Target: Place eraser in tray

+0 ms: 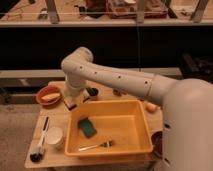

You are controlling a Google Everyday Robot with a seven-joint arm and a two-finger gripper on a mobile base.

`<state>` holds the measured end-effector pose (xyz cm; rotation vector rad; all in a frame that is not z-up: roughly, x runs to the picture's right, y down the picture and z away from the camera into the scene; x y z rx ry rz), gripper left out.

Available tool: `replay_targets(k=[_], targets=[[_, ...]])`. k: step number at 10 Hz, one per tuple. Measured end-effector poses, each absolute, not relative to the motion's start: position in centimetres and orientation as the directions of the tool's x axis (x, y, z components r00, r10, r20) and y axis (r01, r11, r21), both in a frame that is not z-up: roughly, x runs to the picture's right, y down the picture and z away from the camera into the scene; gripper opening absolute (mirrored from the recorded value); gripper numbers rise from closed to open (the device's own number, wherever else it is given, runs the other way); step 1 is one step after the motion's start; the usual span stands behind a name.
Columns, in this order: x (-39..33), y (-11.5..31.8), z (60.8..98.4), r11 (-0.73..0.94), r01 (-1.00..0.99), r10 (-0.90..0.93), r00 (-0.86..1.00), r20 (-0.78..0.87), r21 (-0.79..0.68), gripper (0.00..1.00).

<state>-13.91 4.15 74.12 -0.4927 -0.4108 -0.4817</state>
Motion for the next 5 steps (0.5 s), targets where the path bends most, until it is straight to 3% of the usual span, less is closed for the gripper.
replay_targets(k=[5], targets=[[-3.2, 10.6, 74.3, 0.802, 0.227, -0.077, 0.956, 0.282, -0.552, 0.0]])
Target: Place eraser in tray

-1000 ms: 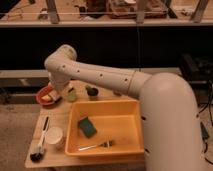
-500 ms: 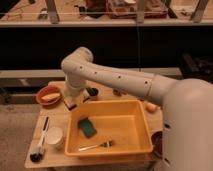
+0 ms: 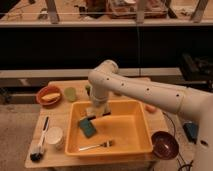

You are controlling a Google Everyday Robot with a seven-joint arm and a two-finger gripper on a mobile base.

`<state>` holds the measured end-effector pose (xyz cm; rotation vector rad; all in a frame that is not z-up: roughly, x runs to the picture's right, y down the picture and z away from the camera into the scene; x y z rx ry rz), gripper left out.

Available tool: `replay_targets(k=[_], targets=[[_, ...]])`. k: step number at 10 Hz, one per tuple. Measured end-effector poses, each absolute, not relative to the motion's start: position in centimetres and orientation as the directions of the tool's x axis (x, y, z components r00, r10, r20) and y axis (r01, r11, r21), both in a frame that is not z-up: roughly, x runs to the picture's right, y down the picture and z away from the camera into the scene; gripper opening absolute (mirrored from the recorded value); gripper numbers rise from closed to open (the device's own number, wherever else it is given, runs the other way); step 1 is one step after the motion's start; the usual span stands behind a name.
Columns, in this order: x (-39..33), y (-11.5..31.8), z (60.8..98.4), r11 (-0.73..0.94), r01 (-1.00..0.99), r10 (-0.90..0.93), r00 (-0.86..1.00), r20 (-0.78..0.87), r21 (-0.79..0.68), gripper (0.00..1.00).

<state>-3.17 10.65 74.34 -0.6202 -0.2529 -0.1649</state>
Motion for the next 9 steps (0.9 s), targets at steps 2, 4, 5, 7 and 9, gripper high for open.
replay_targets(k=[2, 4, 5, 7, 9], targets=[[-1.4, 13.7, 75.5, 0.79, 0.144, -0.006, 0.974, 0.227, -0.596, 0.0], [-0.5, 17.0, 77.6, 0.783, 0.067, 0.055, 0.983, 0.176, -0.619, 0.11], [0.2, 18.1, 78.6, 0.784, 0.031, 0.073, 0.987, 0.143, -0.62, 0.22], [1.0, 18.2, 80.0, 0.787, 0.006, 0.055, 0.995, 0.079, -0.617, 0.43], [2.0, 16.7, 79.7, 0.794, -0.002, 0.029, 0.999, 0.035, -0.608, 0.64]])
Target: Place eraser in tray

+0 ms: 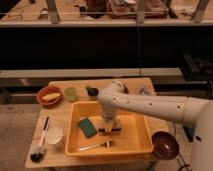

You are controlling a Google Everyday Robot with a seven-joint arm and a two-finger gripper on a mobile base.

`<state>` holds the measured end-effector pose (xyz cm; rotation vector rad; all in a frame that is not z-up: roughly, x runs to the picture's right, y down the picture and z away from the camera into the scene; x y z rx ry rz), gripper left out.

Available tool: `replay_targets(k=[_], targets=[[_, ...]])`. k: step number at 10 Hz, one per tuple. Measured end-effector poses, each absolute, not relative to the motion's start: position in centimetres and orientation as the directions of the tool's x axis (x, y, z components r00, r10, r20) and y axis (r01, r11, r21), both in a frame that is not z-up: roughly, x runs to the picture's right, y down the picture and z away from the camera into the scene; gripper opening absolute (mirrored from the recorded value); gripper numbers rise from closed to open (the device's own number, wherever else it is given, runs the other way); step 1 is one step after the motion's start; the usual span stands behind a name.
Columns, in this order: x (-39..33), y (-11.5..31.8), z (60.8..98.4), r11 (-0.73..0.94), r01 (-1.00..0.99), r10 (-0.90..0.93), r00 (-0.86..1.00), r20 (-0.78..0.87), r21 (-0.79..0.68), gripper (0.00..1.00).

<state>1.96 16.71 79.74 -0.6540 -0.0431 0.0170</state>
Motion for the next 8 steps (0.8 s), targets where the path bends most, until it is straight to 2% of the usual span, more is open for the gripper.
replay_targets(k=[2, 8], targets=[[3.5, 14.9, 78.9, 0.789, -0.002, 0.037, 0.998, 0.044, -0.614, 0.79], [4.6, 14.1, 78.4, 0.783, 0.001, 0.05, 0.997, 0.065, -0.622, 0.8]])
